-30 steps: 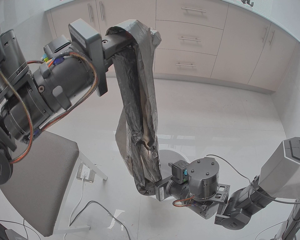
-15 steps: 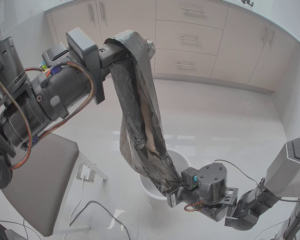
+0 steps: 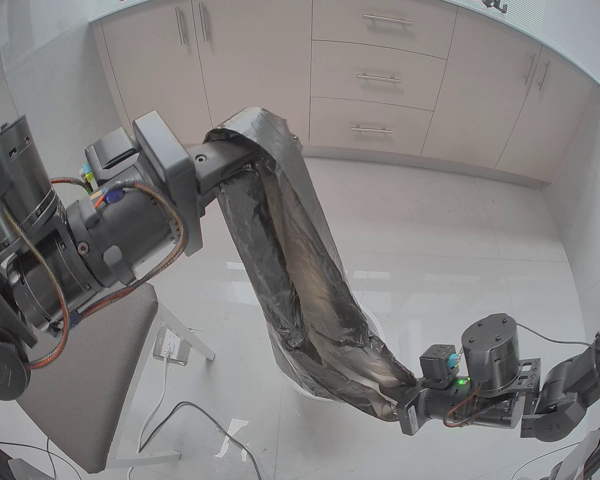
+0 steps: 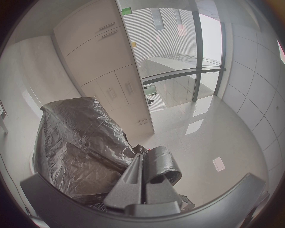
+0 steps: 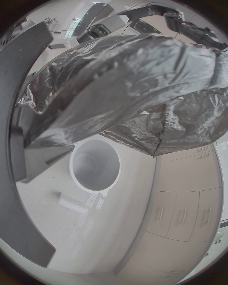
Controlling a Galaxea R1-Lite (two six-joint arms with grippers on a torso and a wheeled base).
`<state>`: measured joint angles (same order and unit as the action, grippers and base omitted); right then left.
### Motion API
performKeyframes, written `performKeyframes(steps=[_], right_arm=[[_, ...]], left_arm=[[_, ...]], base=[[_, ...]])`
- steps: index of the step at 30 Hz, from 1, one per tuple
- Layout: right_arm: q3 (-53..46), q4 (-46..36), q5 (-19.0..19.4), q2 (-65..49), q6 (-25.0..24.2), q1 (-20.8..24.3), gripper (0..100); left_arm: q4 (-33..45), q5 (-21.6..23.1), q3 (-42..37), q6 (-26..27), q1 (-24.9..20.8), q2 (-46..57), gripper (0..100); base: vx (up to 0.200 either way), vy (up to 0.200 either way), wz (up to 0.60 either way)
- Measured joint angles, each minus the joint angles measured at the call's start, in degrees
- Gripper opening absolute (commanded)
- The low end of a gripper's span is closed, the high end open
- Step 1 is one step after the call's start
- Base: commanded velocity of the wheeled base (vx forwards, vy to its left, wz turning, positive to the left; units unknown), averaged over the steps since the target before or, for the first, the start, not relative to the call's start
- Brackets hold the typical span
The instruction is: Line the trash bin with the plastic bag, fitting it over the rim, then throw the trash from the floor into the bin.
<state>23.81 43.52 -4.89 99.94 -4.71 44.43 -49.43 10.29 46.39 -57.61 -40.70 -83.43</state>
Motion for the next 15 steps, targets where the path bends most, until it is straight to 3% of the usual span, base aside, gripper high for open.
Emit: performKeyframes(steps=[4,9,15], right_arm=[[1.00,-10.65,7.31,-4.79,-2.93,-1.06,0],[4.96,-27.43,20.81,-11.17,-7.56,-1.61,0],[8.24,-35.47,32.94,-18.21,-10.46,-1.90,0]], left_arm=[[-0.76,0.09,-0.90,0.00,-0.06,-0.22,0],[-2.18,0.71,-1.62,0.02,-0.88,-1.60,0],[-4.67,1.30,-2.18,0.28,-3.10,-6.67,0]], base=[[0.000,0.000,0.00],[0.000,0.000,0.00],[0.000,0.000,0.00]])
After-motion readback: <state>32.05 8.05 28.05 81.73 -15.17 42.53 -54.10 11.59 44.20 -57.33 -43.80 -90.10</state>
